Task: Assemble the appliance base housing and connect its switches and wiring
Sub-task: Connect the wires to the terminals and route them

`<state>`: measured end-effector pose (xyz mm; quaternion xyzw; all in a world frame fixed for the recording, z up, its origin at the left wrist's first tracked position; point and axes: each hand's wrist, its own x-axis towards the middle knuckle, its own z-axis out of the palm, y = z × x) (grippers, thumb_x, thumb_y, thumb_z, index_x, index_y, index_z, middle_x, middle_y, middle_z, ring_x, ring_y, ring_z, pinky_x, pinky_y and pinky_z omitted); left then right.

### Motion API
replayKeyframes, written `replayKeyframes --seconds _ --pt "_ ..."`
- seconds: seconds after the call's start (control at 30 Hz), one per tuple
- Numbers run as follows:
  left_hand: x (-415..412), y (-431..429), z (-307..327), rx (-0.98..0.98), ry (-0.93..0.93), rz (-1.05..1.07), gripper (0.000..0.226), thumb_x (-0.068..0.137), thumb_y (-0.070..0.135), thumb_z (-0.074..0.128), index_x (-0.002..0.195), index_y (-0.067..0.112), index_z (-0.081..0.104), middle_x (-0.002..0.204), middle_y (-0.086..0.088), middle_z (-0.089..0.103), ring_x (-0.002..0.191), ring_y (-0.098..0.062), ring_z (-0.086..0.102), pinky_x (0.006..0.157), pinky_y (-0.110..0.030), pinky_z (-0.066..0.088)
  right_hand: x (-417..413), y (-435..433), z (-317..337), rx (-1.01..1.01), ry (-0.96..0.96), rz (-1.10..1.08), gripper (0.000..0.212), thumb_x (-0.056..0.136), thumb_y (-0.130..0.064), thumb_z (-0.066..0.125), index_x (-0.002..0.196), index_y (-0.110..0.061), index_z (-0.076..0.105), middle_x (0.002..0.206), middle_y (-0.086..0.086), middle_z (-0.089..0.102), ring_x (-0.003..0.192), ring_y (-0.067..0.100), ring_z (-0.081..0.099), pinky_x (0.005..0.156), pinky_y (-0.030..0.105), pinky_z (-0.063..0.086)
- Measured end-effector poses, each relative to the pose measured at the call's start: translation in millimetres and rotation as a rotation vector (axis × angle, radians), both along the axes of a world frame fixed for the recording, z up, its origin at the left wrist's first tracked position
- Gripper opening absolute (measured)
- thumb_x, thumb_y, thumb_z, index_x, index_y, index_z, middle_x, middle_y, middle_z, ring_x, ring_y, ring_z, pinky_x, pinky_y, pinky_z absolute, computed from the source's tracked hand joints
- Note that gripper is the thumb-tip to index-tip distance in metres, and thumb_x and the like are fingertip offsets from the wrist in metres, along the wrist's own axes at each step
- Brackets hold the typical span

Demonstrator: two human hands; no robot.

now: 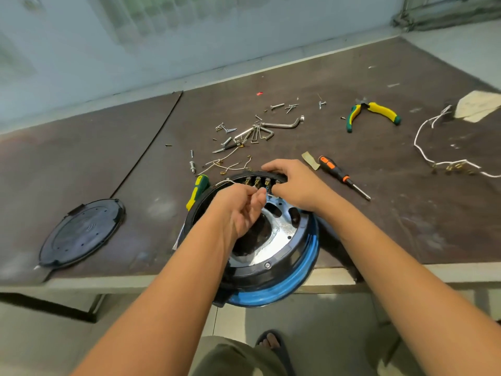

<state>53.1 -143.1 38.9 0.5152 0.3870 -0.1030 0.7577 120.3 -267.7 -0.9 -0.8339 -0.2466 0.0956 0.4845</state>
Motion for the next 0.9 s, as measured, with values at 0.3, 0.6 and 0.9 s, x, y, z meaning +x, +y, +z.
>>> replayKeyframes --seconds 0.3,0.6,0.9 --pt "-4.6 -3.5 -16.2 0.05 -0.086 0.097 0.02 0.098 0.004 0.05 0.082 0.001 0.06 0.05 -0.001 0.057 0.034 -0.005 0.051 0.033 -0.011 0.04 1.1 -0.5 -4.2 0.01 0.001 -0.014 0.056 0.083 0.003 0.06 0.135 -0.018 0.06 0.129 0.001 0.064 0.116 0.014 0.06 0.098 0.026 0.048" --pt "2.0 -4.5 -22.6 0.139 -0.077 0.136 0.015 0.098 0.007 0.053 0.088 0.0 0.062 0.056 -0.004 0.06 0.035 -0.006 0.054 0.034 -0.011 0.042 3.6 -0.4 -7.7 -0.002 -0.019 0.009 0.056 0.084 0.0 0.061 0.136 -0.02 0.059 0.128 0.002 0.065 0.114 0.014 0.061 0.101 0.032 0.05" --pt "4.2 -5.8 -26.6 0.19 -0.06 0.163 0.016 0.098 0.013 0.059 0.092 -0.001 0.064 0.063 -0.007 0.064 0.038 -0.007 0.058 0.034 -0.012 0.042 3.8 -1.5 -7.8 -0.01 -0.032 0.017 0.057 0.085 0.001 0.061 0.138 -0.018 0.058 0.131 0.003 0.063 0.117 0.015 0.06 0.104 0.035 0.05"
